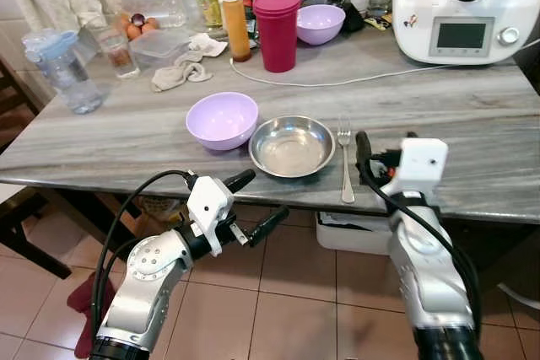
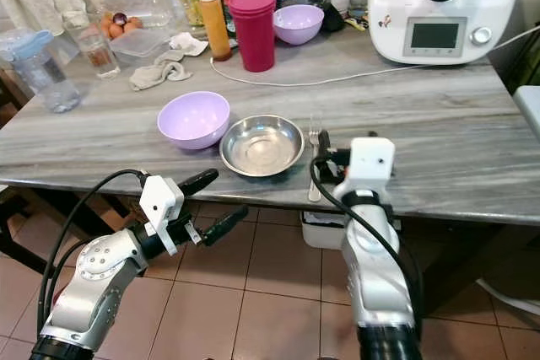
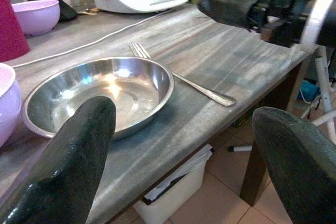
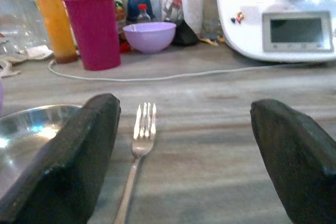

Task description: Setting the table

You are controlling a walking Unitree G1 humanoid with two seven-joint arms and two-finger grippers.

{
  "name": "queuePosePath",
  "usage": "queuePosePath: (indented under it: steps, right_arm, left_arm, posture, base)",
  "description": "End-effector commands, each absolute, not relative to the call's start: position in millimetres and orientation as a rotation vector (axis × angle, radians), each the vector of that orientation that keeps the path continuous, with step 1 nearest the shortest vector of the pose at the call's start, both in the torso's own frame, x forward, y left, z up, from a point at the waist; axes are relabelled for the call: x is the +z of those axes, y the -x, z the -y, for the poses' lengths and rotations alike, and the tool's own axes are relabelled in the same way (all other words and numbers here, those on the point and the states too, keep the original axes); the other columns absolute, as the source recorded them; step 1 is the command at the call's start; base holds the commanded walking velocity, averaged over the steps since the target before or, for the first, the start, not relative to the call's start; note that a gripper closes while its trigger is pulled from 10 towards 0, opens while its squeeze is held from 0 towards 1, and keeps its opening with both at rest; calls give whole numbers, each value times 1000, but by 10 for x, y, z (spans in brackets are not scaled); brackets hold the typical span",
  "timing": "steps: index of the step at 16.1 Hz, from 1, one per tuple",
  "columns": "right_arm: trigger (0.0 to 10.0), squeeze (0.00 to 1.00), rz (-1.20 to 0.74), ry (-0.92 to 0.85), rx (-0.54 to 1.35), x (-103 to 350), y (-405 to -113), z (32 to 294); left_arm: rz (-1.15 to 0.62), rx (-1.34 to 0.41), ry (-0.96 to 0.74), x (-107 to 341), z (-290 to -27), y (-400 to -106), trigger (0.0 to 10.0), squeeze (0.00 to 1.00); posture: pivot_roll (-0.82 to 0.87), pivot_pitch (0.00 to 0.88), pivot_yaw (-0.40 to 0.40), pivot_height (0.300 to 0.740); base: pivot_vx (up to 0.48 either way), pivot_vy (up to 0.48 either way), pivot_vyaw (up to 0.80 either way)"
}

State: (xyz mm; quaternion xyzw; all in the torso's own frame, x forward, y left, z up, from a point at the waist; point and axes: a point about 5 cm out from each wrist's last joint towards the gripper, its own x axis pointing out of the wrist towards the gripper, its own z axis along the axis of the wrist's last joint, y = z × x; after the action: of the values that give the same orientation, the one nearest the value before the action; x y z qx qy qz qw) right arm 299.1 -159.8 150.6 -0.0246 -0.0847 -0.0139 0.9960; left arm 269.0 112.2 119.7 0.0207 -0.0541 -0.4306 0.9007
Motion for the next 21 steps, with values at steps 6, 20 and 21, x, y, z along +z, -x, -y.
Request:
queuePosePath:
  steps: [6, 20, 21]
  right_arm:
    - [10000, 1000, 150, 92, -82, 1541, -2778, 1837]
    - [10000, 0, 95, 99, -38, 1428, -2706, 1639]
    - [10000, 0, 93, 98, -37, 1426, -2715, 1633]
  left_arm:
    - [84, -642, -66, 1146, -1302, -2834, 10000, 0]
    - [23, -155, -166, 1017, -1633, -2982, 10000, 0]
    - [23, -157, -167, 1017, -1610, -2989, 10000, 0]
  posture:
    - [-210, 78, 135, 740]
    - [-202, 70, 115, 740]
    - [-202, 70, 115, 740]
  base:
    - [0, 0, 0]
    - [0, 0, -269]
    - [-270, 0, 0]
